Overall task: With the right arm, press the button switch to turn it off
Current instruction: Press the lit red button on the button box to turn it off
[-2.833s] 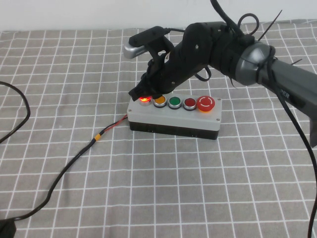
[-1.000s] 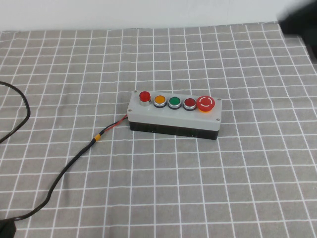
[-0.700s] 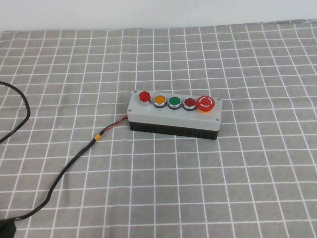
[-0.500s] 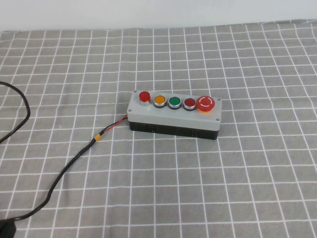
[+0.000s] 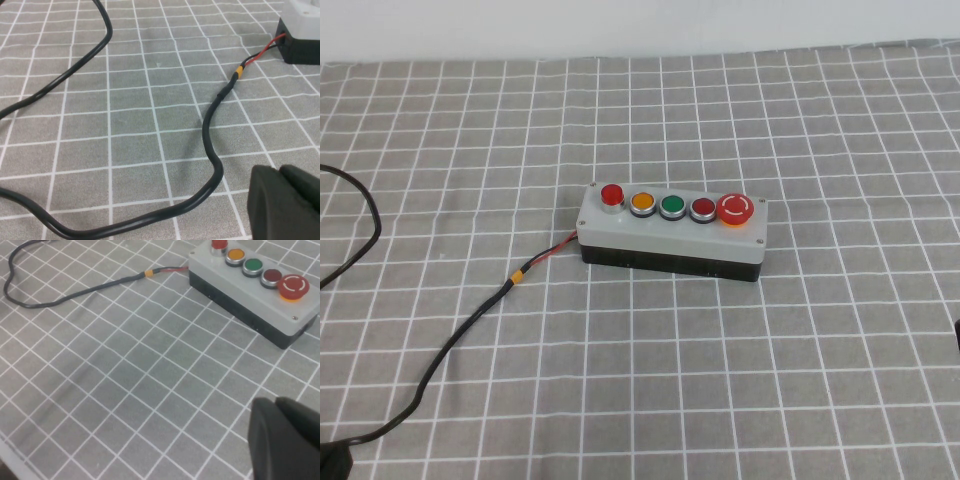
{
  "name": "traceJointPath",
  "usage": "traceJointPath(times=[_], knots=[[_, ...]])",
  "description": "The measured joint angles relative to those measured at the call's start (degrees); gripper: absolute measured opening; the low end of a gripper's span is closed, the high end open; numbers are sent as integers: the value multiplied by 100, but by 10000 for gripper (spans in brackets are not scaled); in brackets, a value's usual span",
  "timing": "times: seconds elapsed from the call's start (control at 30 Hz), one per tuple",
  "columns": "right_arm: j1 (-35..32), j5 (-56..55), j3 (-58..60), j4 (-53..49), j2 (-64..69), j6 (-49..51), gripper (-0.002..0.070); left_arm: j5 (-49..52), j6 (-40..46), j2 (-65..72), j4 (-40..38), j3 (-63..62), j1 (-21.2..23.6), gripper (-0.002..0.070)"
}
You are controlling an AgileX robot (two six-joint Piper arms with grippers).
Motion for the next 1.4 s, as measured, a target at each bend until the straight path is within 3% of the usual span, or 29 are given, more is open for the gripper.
traceJointPath(times=[0.2, 0.5, 0.77, 1.03, 1.4], knots=[[-224, -406, 284, -488, -263, 0, -16, 0, 0, 0, 0, 0, 0, -4], [-1965, -2580, 2381, -244, -2021, 0, -16, 0, 0, 0, 0, 0, 0, -4], [-3017, -2807, 3973, -295, -3871, 0, -16, 0, 0, 0, 0, 0, 0, -4], [-3205, -2823, 4969, -481, -3970, 0, -16, 0, 0, 0, 11, 0, 0, -4], [-3212, -2822, 5033, -225, -3970, 0, -16, 0, 0, 0, 19, 0, 0, -4]])
